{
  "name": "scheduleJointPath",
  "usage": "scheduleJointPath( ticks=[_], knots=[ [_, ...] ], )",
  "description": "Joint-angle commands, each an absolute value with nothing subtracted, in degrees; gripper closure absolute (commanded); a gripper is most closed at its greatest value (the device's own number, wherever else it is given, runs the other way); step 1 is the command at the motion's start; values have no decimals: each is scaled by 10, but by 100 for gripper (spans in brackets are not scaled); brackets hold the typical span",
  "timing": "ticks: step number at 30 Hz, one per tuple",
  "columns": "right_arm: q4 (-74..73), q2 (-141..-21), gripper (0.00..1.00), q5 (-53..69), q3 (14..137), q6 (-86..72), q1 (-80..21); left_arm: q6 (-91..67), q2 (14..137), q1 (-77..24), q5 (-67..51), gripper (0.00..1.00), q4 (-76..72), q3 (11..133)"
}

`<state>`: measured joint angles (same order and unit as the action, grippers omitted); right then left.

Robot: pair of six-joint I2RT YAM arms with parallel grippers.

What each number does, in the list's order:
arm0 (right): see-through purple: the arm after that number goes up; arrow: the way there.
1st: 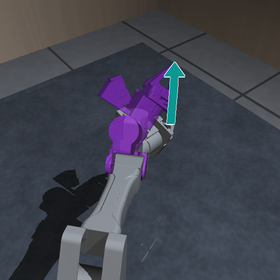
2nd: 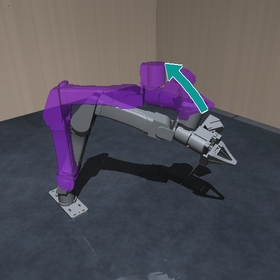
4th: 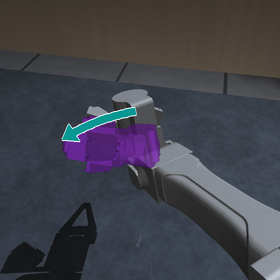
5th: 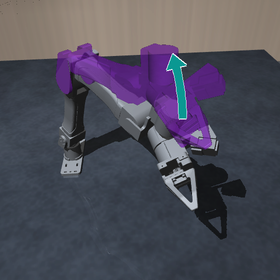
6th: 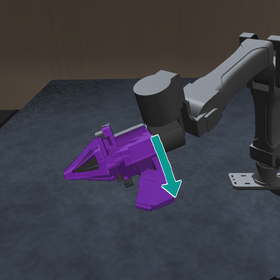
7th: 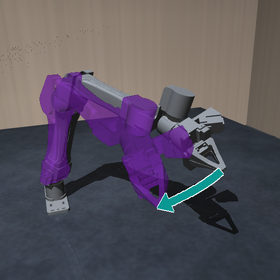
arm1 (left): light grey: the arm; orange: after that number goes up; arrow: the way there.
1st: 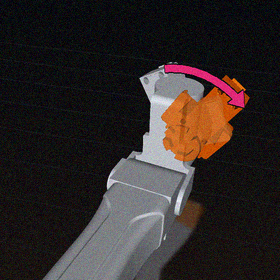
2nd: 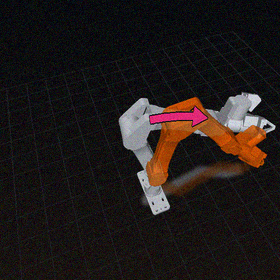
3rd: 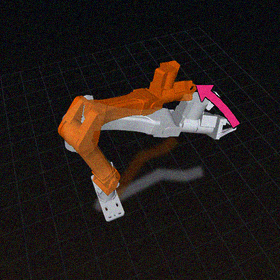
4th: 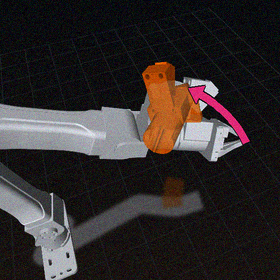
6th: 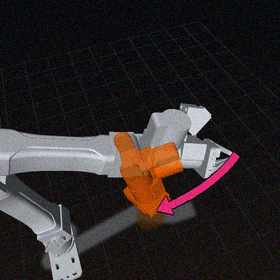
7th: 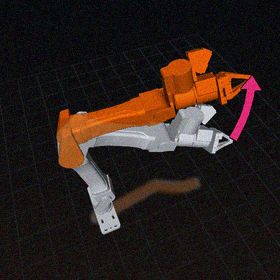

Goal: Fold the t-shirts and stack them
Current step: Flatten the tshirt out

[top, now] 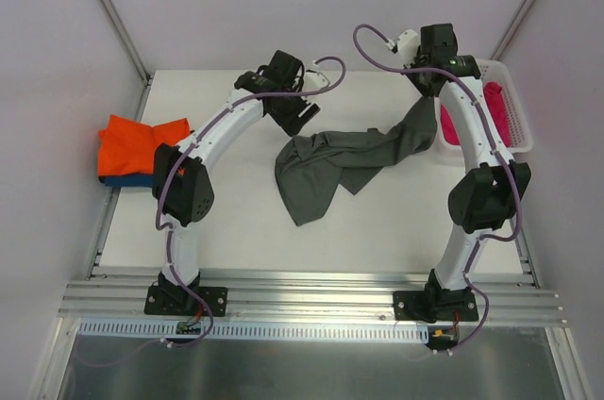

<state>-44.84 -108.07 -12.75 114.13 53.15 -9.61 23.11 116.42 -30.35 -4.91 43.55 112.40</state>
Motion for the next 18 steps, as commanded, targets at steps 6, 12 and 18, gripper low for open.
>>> scheduleJointPath(
  ticks=[6, 12, 18],
  knots=[
    [-441, -1086, 99, -126, 1185, 522, -95, 261, 1173, -358, -58, 42, 440, 1069],
    [-441, -1083, 99, -127, 1182, 520, -91, 238, 1208, -366, -69, 46, 440, 1072],
    [-441, -1079, 99, -130, 1172, 521, -91, 241, 1244, -359, -67, 46, 440, 1106]
  ],
)
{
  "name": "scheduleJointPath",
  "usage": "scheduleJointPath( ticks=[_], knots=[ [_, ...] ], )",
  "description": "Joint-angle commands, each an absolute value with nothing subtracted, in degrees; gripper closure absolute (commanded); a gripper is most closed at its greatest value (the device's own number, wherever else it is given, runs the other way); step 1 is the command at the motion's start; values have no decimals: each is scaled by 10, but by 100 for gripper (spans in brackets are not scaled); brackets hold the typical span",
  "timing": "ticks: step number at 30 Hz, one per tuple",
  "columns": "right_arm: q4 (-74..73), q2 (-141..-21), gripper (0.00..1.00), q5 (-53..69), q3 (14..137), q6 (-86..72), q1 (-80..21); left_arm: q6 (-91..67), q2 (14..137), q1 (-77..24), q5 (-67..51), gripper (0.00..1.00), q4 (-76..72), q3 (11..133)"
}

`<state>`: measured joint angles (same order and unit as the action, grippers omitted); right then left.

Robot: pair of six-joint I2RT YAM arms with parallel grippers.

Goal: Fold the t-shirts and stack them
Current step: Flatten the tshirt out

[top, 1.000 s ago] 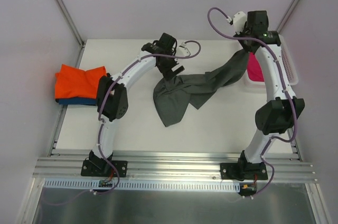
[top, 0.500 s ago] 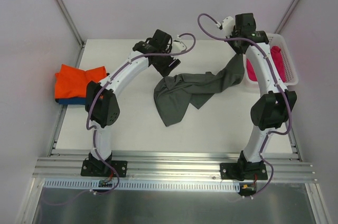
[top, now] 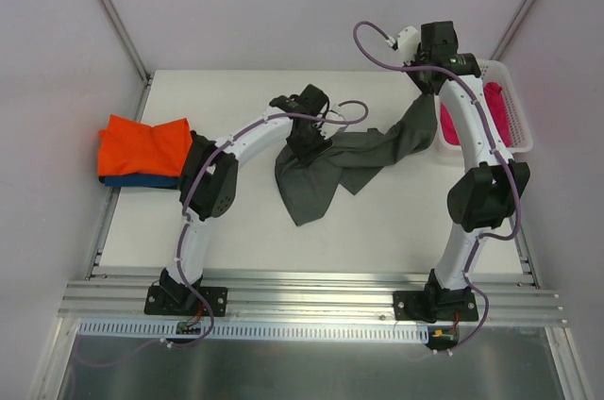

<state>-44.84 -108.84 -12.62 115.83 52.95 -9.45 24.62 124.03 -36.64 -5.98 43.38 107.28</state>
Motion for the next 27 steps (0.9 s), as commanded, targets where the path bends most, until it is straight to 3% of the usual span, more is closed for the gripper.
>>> scheduleJointPath(
  ticks=[1, 15, 18, 20, 23, 24, 25, 27],
  knots=[
    [-439, -1078, 100, -130, 1172, 521, -91, 241, 1251, -358, -68, 46, 439, 1107],
    [-439, -1087, 100, -137, 1175, 525, -91, 244, 1321, -343, -70, 50, 440, 1167],
    [-439, -1091, 99, -136, 1178, 524, -91, 243, 1328, -337, -74, 62, 441, 1172],
    [-439, -1092, 99, -135, 1179, 522, -91, 240, 1329, -334, -74, 64, 440, 1172],
    [-439, -1094, 99, -135, 1181, 520, -91, 238, 1325, -330, -69, 78, 440, 1166],
    [-439, -1094, 100, -134, 1182, 520, -91, 238, 1321, -330, -66, 93, 440, 1164],
    [-439, -1094, 99, -134, 1183, 520, -92, 238, 1318, -329, -64, 99, 440, 1162],
    [-439, -1094, 99, -135, 1187, 519, -91, 238, 1309, -327, -55, 100, 439, 1158]
  ],
)
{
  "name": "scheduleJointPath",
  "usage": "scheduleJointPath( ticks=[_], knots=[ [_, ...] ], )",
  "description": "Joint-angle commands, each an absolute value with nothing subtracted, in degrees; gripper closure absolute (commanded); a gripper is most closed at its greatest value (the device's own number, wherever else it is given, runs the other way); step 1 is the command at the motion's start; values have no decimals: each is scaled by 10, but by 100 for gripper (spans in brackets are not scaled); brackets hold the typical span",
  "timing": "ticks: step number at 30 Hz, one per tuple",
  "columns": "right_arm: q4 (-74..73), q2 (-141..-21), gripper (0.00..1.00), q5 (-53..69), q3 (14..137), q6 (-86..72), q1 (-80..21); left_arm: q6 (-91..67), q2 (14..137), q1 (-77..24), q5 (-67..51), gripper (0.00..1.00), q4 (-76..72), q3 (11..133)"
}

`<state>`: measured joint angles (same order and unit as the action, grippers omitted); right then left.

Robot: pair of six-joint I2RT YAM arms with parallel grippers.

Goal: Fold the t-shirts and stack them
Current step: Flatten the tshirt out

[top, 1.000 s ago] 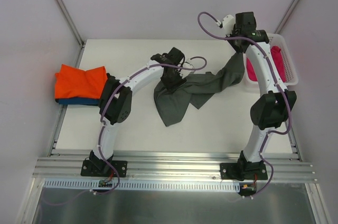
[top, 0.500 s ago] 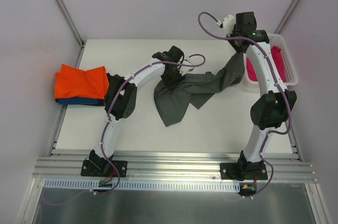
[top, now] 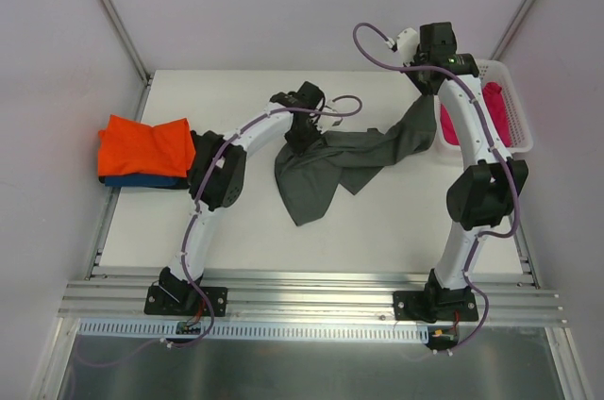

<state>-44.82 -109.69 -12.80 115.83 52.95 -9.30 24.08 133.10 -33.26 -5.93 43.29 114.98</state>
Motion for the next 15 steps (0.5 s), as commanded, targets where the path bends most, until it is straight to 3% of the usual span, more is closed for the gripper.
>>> scheduleJointPath(
  ticks=[1, 15],
  knots=[
    [-439, -1093, 99, -135, 1188, 519, -91, 238, 1302, -325, -53, 100, 439, 1155],
    [-437, -947, 99, -133, 1181, 524, -87, 355, 1009, -296, 41, 100, 458, 1158]
  ],
)
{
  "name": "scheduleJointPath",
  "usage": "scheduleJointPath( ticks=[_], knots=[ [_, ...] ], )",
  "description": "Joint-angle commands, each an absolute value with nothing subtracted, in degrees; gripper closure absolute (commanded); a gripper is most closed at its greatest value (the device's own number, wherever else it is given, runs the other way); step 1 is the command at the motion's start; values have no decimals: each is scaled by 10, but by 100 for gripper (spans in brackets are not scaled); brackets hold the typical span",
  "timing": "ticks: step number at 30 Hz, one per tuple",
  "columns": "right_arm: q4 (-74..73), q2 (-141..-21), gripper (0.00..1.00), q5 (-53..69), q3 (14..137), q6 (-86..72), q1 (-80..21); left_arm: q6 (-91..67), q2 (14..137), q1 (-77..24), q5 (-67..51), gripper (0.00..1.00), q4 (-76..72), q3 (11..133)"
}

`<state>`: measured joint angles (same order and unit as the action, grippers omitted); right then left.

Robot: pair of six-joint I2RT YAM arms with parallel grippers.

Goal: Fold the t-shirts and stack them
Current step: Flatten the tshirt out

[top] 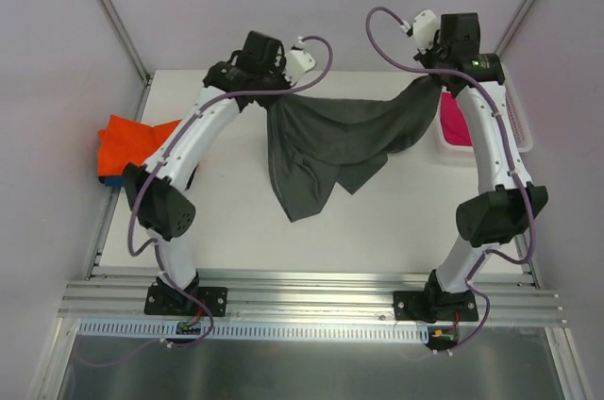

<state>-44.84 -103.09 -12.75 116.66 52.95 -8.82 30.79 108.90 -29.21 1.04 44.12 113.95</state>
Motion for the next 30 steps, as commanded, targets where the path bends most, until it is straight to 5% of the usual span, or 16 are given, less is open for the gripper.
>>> scheduleJointPath(
  ticks=[1, 20, 30],
  knots=[
    [-441, -934, 99, -138, 1183, 523, -87, 361, 999, -296, 38, 100, 464, 1162],
    [-478, -650, 100, -175, 1168, 484, -101, 372, 741, -297, 90, 100, 537, 1152],
    [-454, -561, 99, -164, 1189, 515, -102, 382, 701, -296, 85, 100, 545, 1197]
  ],
)
